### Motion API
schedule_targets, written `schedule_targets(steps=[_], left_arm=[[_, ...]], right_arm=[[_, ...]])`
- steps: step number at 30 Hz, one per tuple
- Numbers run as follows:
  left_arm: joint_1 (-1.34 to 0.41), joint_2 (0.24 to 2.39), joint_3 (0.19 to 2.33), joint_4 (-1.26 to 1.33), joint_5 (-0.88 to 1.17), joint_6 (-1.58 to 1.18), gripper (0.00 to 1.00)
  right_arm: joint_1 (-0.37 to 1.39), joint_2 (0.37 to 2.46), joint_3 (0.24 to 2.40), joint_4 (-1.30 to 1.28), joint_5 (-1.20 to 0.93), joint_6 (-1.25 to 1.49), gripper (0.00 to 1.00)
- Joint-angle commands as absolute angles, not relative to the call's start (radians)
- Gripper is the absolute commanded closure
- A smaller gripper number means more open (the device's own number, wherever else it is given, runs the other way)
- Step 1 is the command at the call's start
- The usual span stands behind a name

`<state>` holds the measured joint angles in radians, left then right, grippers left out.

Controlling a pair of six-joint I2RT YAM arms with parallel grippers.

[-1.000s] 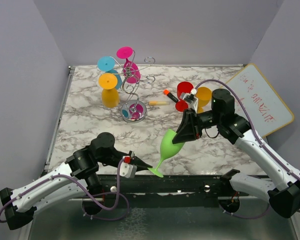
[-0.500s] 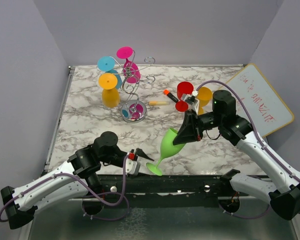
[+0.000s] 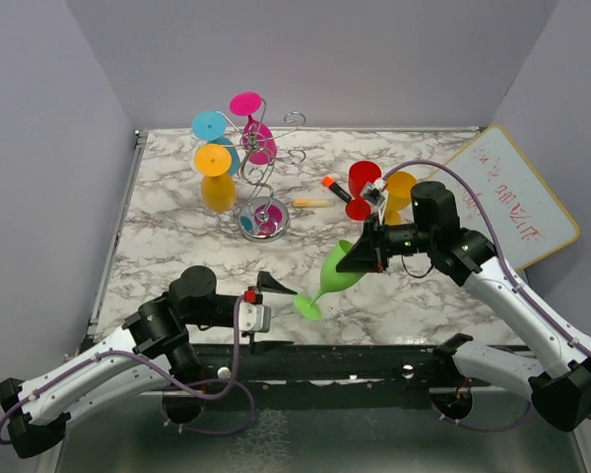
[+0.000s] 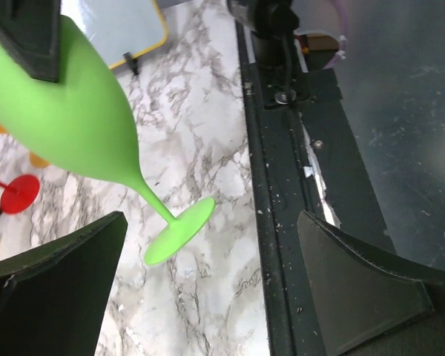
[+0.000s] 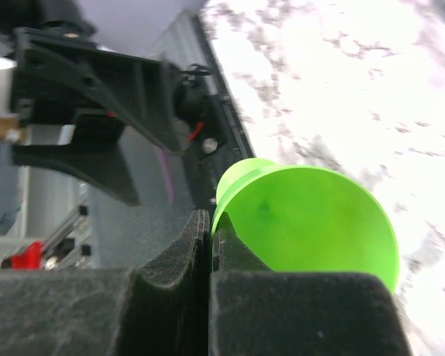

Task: Take the wine glass off the wine glass rack
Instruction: Place the wine glass at the center of the board.

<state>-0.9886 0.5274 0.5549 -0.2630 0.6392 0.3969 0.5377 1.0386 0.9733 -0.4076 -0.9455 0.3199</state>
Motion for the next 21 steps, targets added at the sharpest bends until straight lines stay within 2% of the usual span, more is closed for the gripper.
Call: schedule_targets(steps=[1, 8, 16, 21], left_arm=[[-0.986, 0.515, 0.538, -0.222, 0.434, 0.251, 0.01], [-0.986, 0.519, 0.548, -0.215, 0.135, 0.012, 0.01], [-0.986, 0.47, 0.592, -0.241, -0.011, -0.059, 0.01], [-0.986, 0.481, 0.573, -0.279, -0.033, -0.091, 0.01]], right_arm=[[0.543, 1.051, 1.002, -0.516, -0.668, 0.258, 0.99], [0.543, 1.065, 1.04, -0.557, -0.39, 0.262, 0.99], [0.543, 1.122, 1.097, -0.605, -0.14, 0.233, 1.0], [0.543, 1.211, 1.184, -0.68, 0.018, 0.241, 1.0]])
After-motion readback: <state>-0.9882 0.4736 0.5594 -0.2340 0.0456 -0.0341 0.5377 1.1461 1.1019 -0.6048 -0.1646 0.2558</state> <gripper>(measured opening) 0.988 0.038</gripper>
